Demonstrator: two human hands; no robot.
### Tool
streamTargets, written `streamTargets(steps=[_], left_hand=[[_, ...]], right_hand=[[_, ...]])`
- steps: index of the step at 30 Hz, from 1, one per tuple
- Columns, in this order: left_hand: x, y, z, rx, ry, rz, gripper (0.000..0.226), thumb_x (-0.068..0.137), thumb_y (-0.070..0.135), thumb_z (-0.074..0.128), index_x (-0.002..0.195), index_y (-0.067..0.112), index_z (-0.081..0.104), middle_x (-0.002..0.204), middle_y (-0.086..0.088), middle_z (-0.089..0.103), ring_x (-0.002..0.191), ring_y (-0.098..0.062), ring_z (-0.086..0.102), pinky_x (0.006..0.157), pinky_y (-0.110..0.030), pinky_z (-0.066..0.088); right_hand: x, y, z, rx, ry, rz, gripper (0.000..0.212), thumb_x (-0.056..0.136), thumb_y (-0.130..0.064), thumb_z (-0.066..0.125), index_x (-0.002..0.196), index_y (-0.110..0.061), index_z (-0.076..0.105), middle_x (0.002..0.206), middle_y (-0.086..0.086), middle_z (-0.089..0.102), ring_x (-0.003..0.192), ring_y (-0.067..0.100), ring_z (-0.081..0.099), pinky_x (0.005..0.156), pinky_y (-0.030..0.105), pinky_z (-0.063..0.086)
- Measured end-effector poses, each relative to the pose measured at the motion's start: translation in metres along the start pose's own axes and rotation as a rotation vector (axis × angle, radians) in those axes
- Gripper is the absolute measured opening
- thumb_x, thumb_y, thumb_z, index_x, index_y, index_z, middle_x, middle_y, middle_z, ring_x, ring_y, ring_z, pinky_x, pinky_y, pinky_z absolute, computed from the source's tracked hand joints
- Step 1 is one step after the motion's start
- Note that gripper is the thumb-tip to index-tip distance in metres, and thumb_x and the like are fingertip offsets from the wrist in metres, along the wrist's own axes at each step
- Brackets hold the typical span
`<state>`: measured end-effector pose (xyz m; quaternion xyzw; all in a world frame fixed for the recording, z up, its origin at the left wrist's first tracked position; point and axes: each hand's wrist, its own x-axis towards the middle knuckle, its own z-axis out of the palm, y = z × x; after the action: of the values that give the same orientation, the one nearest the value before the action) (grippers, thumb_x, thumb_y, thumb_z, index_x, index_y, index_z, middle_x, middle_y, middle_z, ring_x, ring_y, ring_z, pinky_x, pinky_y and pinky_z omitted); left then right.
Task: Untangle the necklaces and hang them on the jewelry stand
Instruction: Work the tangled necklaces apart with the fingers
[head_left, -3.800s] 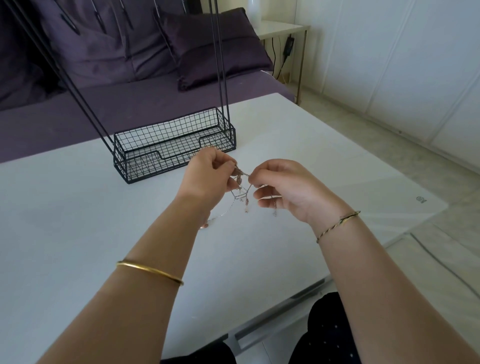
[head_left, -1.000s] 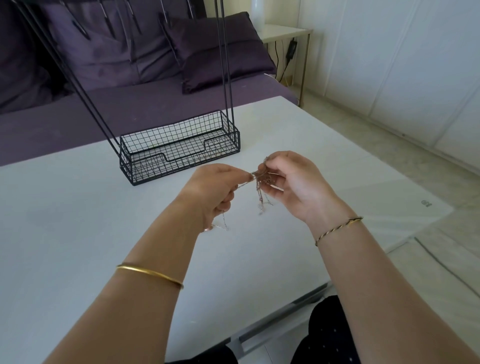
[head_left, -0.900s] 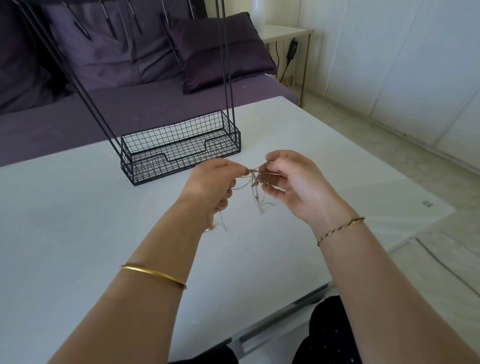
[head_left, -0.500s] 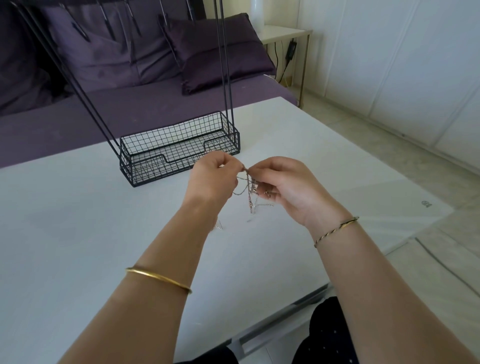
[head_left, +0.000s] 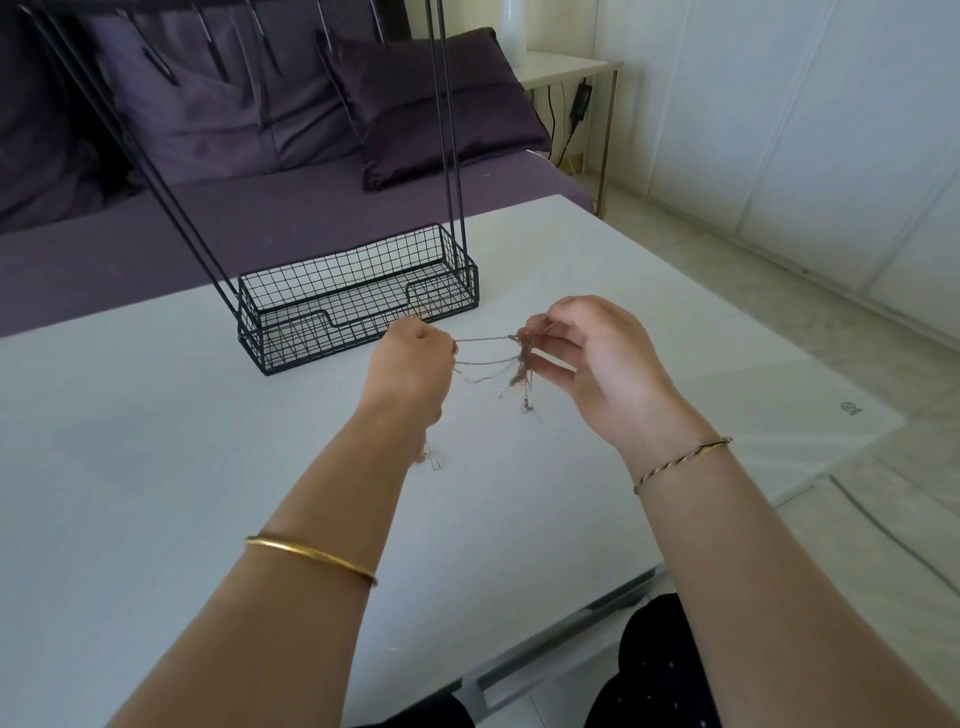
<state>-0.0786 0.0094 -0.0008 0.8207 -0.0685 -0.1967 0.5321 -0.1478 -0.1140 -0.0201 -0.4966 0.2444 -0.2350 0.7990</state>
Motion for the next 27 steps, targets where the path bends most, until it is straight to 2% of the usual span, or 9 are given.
streamTargets(steps=[2,5,8,14,16,18,22,24,27], left_hand=[[0.0,0.001,-0.001,-0.05,0.017,-0.064,0.015,0.091,0.009,0.039,0.083,0.012,0.051,0.072,-0.004,0.046,0.05,-0.014,0.023,0.054,-0.024,0.022],[0.0,0.004,-0.002,-0.322,0.0,-0.143,0.021,0.09,0.006,0.038,0.071,0.012,0.045,0.082,-0.005,0.061,0.044,-0.011,0.022,0.045,-0.021,0.02],[0.0,0.005,-0.006,-0.599,-0.009,-0.201,0.023,0.091,0.006,0.037,0.07,0.014,0.042,0.067,-0.001,0.061,0.038,-0.007,0.022,0.035,-0.015,0.019],[0.001,0.003,-0.009,-0.744,0.013,-0.228,0.022,0.089,0.007,0.035,0.072,0.015,0.045,0.057,0.002,0.05,0.036,-0.007,0.033,0.034,-0.013,0.022],[0.0,0.005,-0.008,-0.628,0.013,-0.204,0.02,0.089,0.008,0.039,0.071,0.017,0.044,0.058,0.003,0.041,0.041,-0.009,0.029,0.038,-0.015,0.022],[-0.003,0.006,-0.006,-0.295,0.019,-0.118,0.015,0.087,0.009,0.051,0.073,0.016,0.051,0.06,0.003,0.036,0.048,-0.012,0.028,0.047,-0.021,0.028],[-0.005,-0.004,-0.002,0.292,-0.011,0.141,0.009,0.088,0.015,0.061,0.094,0.018,0.068,0.071,0.007,0.051,0.058,-0.01,0.044,0.055,-0.023,0.04],[-0.006,-0.008,0.0,0.411,-0.034,0.201,0.016,0.089,0.021,0.062,0.104,0.018,0.068,0.076,0.01,0.051,0.063,-0.006,0.046,0.053,-0.02,0.036],[-0.008,-0.007,0.002,0.378,-0.099,0.198,0.02,0.088,0.035,0.063,0.103,0.023,0.068,0.076,0.009,0.051,0.061,-0.006,0.045,0.052,-0.023,0.034]], right_hand=[[0.0,0.0,0.0,0.062,0.009,0.021,0.016,0.092,-0.005,0.046,0.078,-0.012,0.05,0.064,0.003,0.061,0.07,0.021,0.064,0.075,0.036,0.051],[0.001,0.001,-0.001,0.098,0.053,0.026,0.016,0.094,-0.004,0.046,0.08,-0.011,0.049,0.062,0.004,0.052,0.063,0.02,0.062,0.064,0.032,0.05],[0.003,0.002,-0.004,0.101,0.131,0.043,0.016,0.095,-0.002,0.045,0.081,-0.01,0.048,0.065,0.005,0.046,0.061,0.02,0.06,0.063,0.032,0.05],[0.004,0.004,-0.005,0.081,0.229,0.06,0.02,0.095,-0.001,0.041,0.08,-0.012,0.046,0.066,0.003,0.047,0.062,0.02,0.054,0.061,0.031,0.052],[0.004,0.005,-0.003,0.09,0.223,0.041,0.02,0.096,-0.002,0.041,0.08,-0.012,0.046,0.066,0.003,0.048,0.063,0.02,0.056,0.066,0.033,0.05],[0.002,0.005,-0.001,0.071,0.19,0.014,0.018,0.097,-0.005,0.042,0.083,-0.013,0.047,0.067,0.003,0.051,0.063,0.017,0.059,0.069,0.033,0.049],[0.001,0.005,0.001,-0.015,0.146,-0.077,0.014,0.097,-0.006,0.044,0.086,-0.014,0.047,0.066,0.003,0.056,0.063,0.017,0.057,0.065,0.03,0.046],[-0.001,0.004,0.002,-0.065,0.108,-0.106,0.013,0.097,-0.008,0.046,0.086,-0.014,0.048,0.067,0.003,0.058,0.065,0.017,0.056,0.064,0.03,0.045],[-0.004,0.003,0.004,-0.116,0.051,-0.141,0.013,0.096,-0.009,0.049,0.084,-0.014,0.049,0.067,0.002,0.061,0.063,0.012,0.056,0.066,0.027,0.046]])
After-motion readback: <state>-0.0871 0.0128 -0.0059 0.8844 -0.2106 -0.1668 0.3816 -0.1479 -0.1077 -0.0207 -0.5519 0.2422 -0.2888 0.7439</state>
